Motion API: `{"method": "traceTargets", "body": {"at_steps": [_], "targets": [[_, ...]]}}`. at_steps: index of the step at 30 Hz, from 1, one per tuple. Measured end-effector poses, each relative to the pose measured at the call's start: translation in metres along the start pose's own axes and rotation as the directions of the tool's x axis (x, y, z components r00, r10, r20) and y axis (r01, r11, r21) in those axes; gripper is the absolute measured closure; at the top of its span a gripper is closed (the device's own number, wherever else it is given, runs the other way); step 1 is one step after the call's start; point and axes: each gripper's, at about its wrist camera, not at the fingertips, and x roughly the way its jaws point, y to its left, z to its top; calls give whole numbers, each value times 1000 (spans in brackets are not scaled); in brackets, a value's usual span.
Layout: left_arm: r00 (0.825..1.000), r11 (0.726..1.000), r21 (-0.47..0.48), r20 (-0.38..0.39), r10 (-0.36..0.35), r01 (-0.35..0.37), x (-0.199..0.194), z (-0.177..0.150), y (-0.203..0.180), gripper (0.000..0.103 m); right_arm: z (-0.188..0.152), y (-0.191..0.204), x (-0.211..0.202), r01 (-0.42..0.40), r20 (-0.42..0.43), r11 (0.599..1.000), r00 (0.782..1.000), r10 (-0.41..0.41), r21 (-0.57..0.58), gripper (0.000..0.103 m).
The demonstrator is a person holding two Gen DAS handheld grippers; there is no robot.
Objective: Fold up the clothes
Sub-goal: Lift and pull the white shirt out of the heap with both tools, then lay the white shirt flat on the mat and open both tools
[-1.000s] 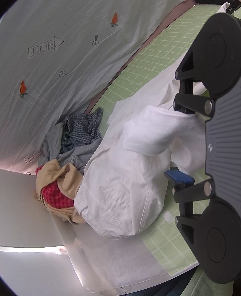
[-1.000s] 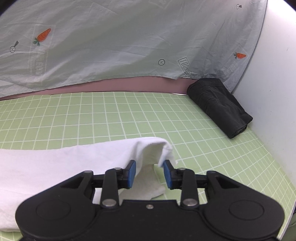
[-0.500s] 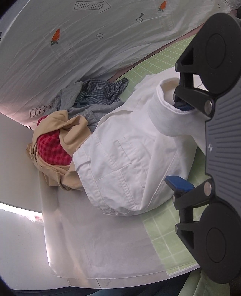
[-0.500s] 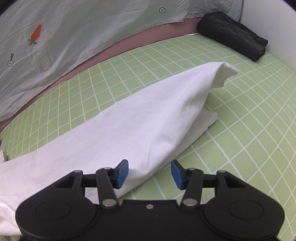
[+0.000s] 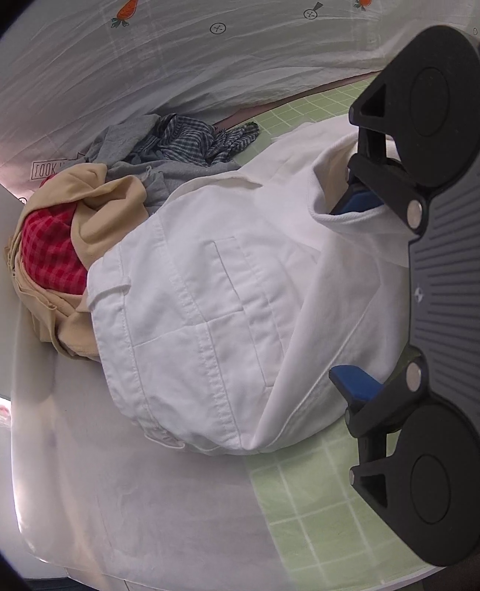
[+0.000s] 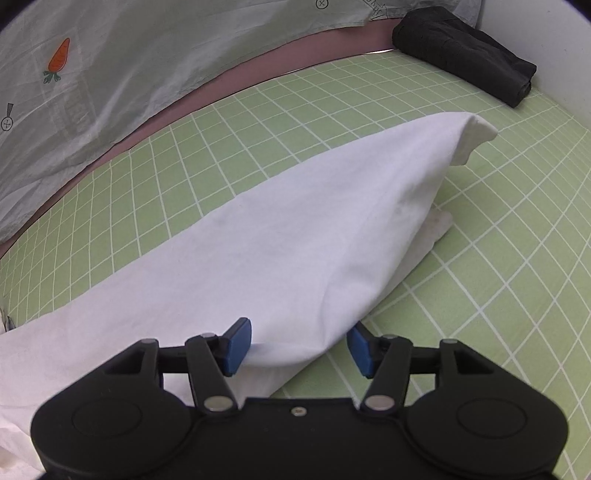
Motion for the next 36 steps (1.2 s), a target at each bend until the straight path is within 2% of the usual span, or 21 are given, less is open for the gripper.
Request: {"method": "traceTargets", "body": {"at_steps": [5,7,10,11,12,13,14,15,17,21,25,29,32,36], "targets": [[998,999,-50,-66,-4,1,23,0,1,15,2,-5,6,-17,-28,998,999,19,65,41],[997,999,-43,-75,4,-7,27,-2,-2,16,3,-7,10,-22,-44,995,999,26,97,38],[997,999,26,-58,43,-42,25,-9,-12,30,4,-10,14,-33,-55,992,998,40,121,36],[997,998,49,-57,53,-50,23,-11,-16,41,4,-11,15,-36,-58,991,997,44,129,38],[996,996,71,-56,62,-58,22,-14,-21,51,4,-11,15,-43,-53,992,997,50,121,43],[996,993,94,-57,72,-66,20,-16,-25,55,4,-12,15,-50,-48,993,997,56,110,48],[995,990,118,-60,80,-72,18,-19,-29,62,5,-12,15,-46,-45,995,998,50,90,60],[994,987,142,-64,86,-76,17,-23,-33,68,6,-14,14,-43,-40,996,998,46,72,67],[992,979,185,-76,98,-82,15,-31,-42,71,8,-22,12,-45,-21,996,999,47,84,88],[993,961,270,-70,90,-68,-4,-58,-62,81,21,-47,3,-3,37,993,999,-1,114,98],[989,926,378,-139,44,12,-17,-112,-94,82,42,-82,-6,76,123,994,989,-85,77,98],[975,874,474,-224,5,105,-28,-168,-128,82,67,-131,-9,164,187,982,966,-178,89,99],[953,850,496,-302,-23,178,-27,-206,-149,81,92,-177,-9,241,216,960,939,-268,144,99],[920,830,490,-385,-68,267,-27,-238,-169,70,120,-231,-12,339,243,926,896,-372,169,99]]}}
